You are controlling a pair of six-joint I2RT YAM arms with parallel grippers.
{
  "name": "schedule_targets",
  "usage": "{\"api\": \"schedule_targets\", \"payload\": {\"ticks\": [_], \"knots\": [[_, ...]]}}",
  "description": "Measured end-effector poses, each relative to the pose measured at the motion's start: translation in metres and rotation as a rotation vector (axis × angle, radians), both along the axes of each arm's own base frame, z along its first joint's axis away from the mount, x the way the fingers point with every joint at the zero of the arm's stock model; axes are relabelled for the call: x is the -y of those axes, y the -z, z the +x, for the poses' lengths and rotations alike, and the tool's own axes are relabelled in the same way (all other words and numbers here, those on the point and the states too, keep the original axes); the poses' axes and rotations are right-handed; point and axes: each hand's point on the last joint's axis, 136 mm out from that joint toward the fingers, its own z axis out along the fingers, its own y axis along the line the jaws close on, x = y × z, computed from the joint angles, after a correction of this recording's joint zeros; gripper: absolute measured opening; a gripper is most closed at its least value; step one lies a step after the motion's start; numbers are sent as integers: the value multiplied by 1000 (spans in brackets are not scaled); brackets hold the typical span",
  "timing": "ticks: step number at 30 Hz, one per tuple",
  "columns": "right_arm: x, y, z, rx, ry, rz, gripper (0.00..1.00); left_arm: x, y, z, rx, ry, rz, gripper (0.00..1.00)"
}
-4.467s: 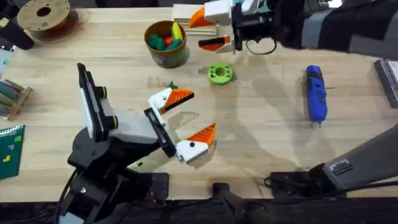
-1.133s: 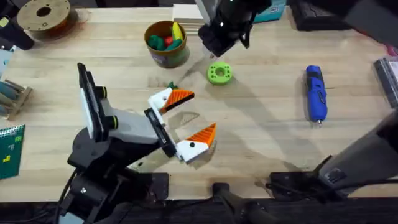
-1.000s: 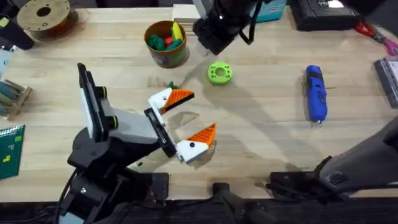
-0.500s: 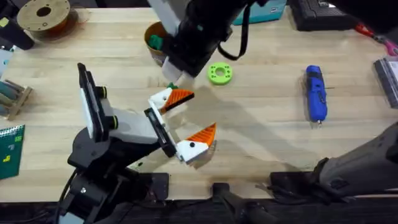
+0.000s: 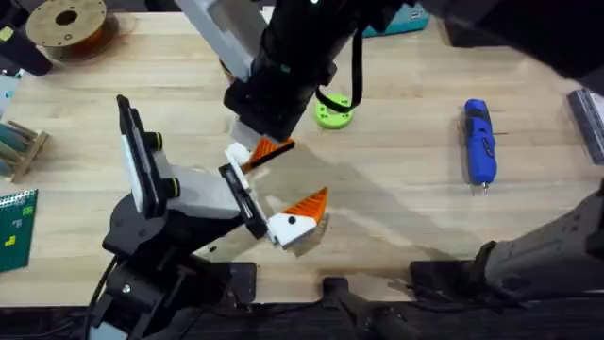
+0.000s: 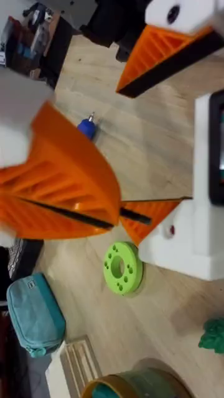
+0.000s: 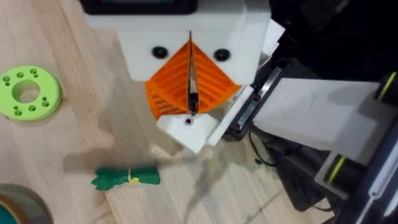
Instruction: Pick up the gripper from the table and insert it into the empty holder that is missing its gripper. Then pick up a screw, insert it into the mounting hole, and use the screwdriver to tighten it. Finally, clean up the table by picking up the vegetable and placing it into the bucket.
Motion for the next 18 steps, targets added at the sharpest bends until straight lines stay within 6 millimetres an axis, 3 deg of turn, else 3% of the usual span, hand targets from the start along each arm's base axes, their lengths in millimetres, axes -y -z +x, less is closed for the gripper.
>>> {"api": "schedule_targets", "payload": {"ticks": [18], "knots": [[-4, 14, 2, -19, -1, -29, 7, 0, 0, 0, 0, 0, 0, 987]]}}
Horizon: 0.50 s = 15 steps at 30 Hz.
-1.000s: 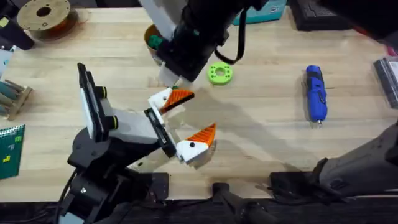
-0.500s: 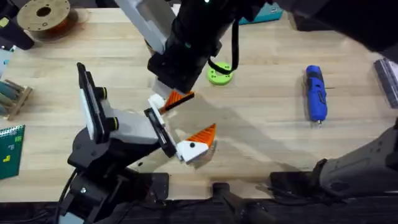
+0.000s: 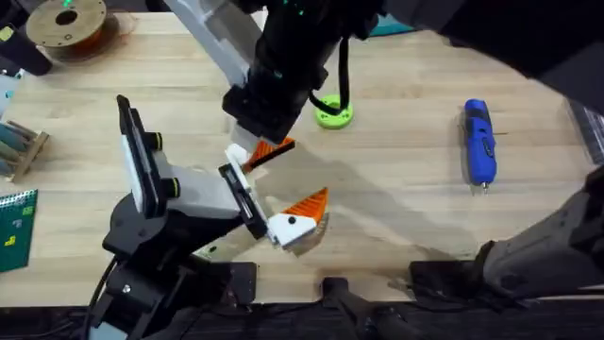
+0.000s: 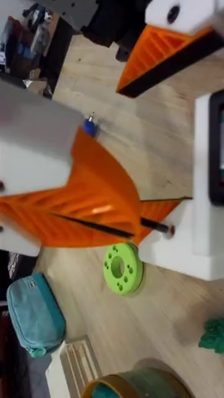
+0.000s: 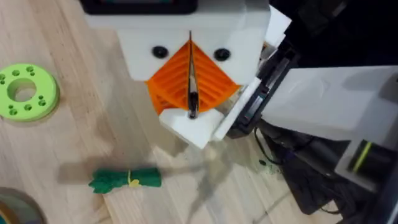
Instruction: Pick up the gripper from the table and insert it into the empty holder that is missing its gripper. Then pick up a screw, insert it into the mounting hole, and use the screwdriver to tighten it. Finally, clean up the table by picking up the vegetable and placing it into the bucket.
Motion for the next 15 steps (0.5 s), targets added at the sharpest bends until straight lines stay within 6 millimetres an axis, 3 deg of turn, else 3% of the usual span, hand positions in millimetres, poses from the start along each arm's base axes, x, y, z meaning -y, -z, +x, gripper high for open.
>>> {"api": "schedule_targets", "payload": {"ticks": [15], "knots": [[-4, 12, 2, -19, -1, -22, 7, 0, 1, 0, -6, 0, -1, 987]]}}
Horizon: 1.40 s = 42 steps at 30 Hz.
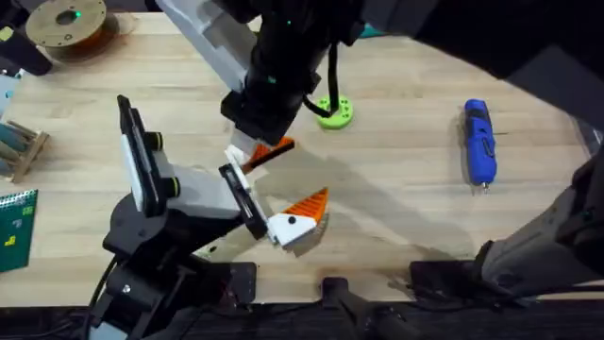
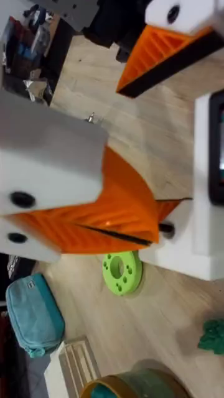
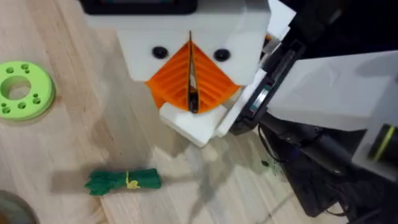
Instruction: Pick up the gripper from the table and insert it into the empty holder that is missing its gripper. Then pick up a screw, insert it into the mounting hole, and use the screwdriver to tighten it. Finally, clean up the table by picking up the vegetable and placing it into the bucket.
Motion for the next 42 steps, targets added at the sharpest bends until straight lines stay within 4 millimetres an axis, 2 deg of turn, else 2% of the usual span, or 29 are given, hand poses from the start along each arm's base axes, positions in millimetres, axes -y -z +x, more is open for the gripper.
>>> {"api": "schedule_targets", "payload": {"ticks": [15, 16, 21, 22, 23, 26, 29, 35, 38, 42], "knots": [[-6, 5, 3, -2, -2, 4, 7, 0, 0, 0, 1, 0, 0, 987], [-6, 6, 3, -3, 0, 4, 62, 0, 0, 0, 1, 0, 0, 987], [-3, 6, 7, 13, 5, -6, 778, 0, 0, 0, 1, -1, 0, 987], [0, 6, 11, 15, 12, -11, 836, 0, 0, 0, 1, 0, 0, 987], [8, 9, 10, -5, 23, -34, 855, 0, 0, 0, 4, 1, 2, 987], [15, 9, 13, -23, 39, -45, 857, 0, 0, 0, 4, 1, 2, 987], [25, 5, 24, -21, 74, -36, 859, 0, 0, 0, 5, 1, 2, 987], [63, -31, 39, 9, 167, 22, 859, 0, 0, 0, 5, 1, 2, 987], [80, -45, 33, 15, 191, 70, 859, 0, 0, 0, 5, 1, 2, 987], [99, -43, 17, 6, 212, 123, 859, 0, 0, 0, 6, 1, 3, 987]]}}
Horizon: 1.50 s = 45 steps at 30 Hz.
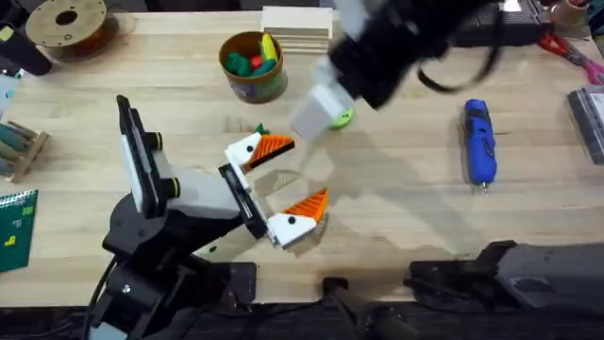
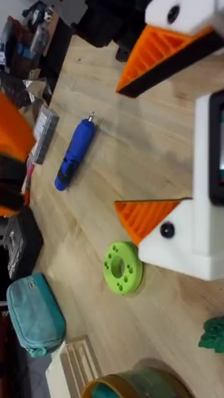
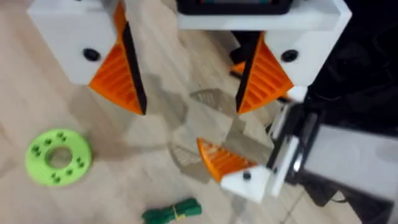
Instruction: Pick up the gripper from the table and insert it into the empty holder that is missing its gripper. Then pick up a screw, insert it into the mounting hole, and use the screwdriver to tighten it. Finally, clean up the table by picking up the vegetable and placing it into the bucket.
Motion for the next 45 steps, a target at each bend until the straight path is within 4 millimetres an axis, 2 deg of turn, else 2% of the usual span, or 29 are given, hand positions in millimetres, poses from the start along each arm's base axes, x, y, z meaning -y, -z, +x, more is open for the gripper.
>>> {"api": "schedule_targets", "payload": {"ticks": [5, 6, 9, 15, 21, 22, 24, 28, 29, 40, 43, 45], "knots": [[32, 11, -34, -18, 50, 37, 861, 0, 0, 0, 2, 0, 1, 987], [50, 7, -58, -1, 71, 77, 864, 0, 0, 0, 2, 0, 1, 987], [64, -6, -79, 45, 87, 152, 863, 0, 0, 0, 2, 0, 1, 987], [79, -26, -106, 130, 89, 295, 865, 0, 0, 0, 1, 0, 1, 987], [81, -24, -114, 102, 93, 315, 866, 0, 0, 0, 1, 0, 1, 987], [80, -23, -114, 95, 93, 312, 866, 0, 0, 0, 2, 0, 1, 957], [79, -20, -114, 79, 94, 304, 867, 0, 0, 0, 1, 1, 0, 743], [75, -14, -111, 50, 94, 285, 867, 0, 0, 0, 2, 0, 1, 106], [75, -13, -110, 44, 94, 279, 868, 0, 0, 0, 7, 1, 3, 31], [65, 6, -95, -36, 137, 219, 867, 0, 0, 0, 8, 1, 4, 5], [72, 14, -84, -44, 212, 177, 868, 0, 0, 0, 8, 1, 4, 5], [86, 20, -72, -36, 295, 132, 868, 0, 0, 0, 8, 1, 4, 5]]}}
